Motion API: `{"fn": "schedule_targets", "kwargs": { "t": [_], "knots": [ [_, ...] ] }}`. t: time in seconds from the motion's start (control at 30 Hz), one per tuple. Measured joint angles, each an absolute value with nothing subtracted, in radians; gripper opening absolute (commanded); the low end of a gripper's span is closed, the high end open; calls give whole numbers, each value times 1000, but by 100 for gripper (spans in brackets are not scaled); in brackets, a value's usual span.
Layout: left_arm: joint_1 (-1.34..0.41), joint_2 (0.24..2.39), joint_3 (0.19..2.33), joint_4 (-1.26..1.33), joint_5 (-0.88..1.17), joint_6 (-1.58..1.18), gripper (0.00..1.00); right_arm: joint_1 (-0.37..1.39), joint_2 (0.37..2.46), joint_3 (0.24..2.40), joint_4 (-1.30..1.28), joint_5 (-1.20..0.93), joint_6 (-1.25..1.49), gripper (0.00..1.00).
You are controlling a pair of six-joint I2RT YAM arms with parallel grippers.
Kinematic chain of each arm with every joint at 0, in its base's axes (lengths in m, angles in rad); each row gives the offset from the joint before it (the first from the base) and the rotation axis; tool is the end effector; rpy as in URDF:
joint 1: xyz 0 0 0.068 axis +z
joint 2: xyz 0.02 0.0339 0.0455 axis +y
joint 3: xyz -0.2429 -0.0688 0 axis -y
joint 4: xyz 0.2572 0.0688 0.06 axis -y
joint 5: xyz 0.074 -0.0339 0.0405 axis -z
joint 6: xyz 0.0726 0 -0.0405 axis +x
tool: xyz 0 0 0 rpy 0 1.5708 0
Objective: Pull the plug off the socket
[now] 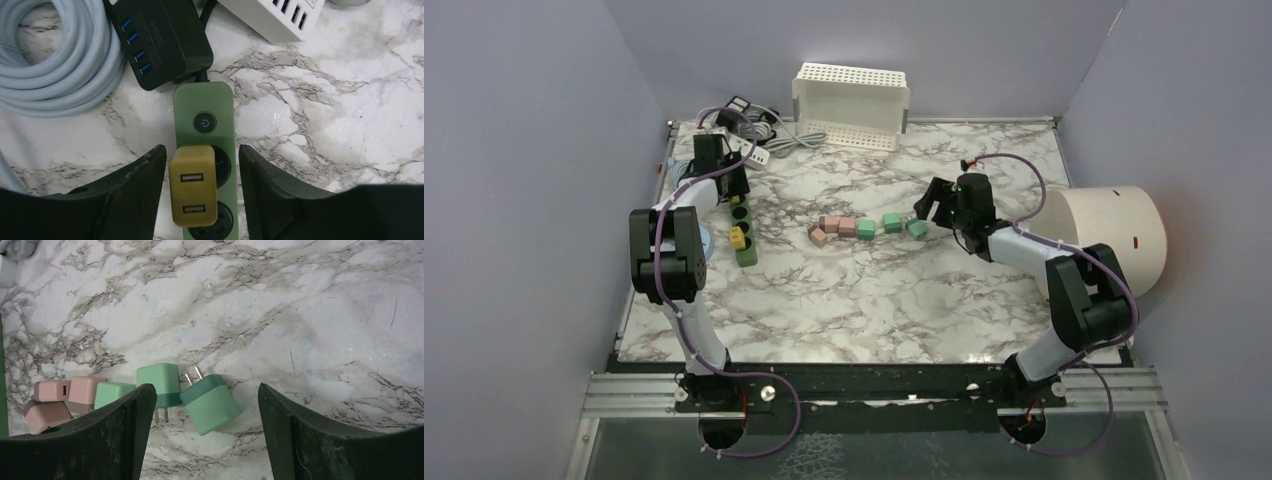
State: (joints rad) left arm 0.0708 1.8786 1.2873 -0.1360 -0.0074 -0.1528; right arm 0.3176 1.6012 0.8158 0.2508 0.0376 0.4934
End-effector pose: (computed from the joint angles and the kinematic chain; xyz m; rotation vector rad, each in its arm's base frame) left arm 0.4489 0.0324 0.1540 -0.2602 2.2835 -0.0338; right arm 0.3597 0.1154 0.1422 0.2104 2.1264 0.4436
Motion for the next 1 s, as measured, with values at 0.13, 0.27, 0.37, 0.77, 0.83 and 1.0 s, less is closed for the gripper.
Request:
{"fn": "schedule_targets", "kwargs": {
  "t": [0.13,0.27,0.37,0.77,0.83,1.0],
  "knots": [
    [71,1953,1322,-156,23,-160,8,318,1581,816,245,39,480,78],
    [79,1962,1340,-162,48,-178,0,327,1564,816,240,40,463,77],
    [78,1962,1339,-167,68,-205,0,373,1554,826,236,76,419,77],
    [-111,1728,1127,-168,81,-403,0,714,1678,1077,317,-14,254,76],
    [-111,1706,1104,-183,68,-411,0,750,1753,1140,316,-53,233,75],
    [-102,1705,1102,-215,27,-408,0,825,1941,1336,270,-139,207,64]
  ]
}}
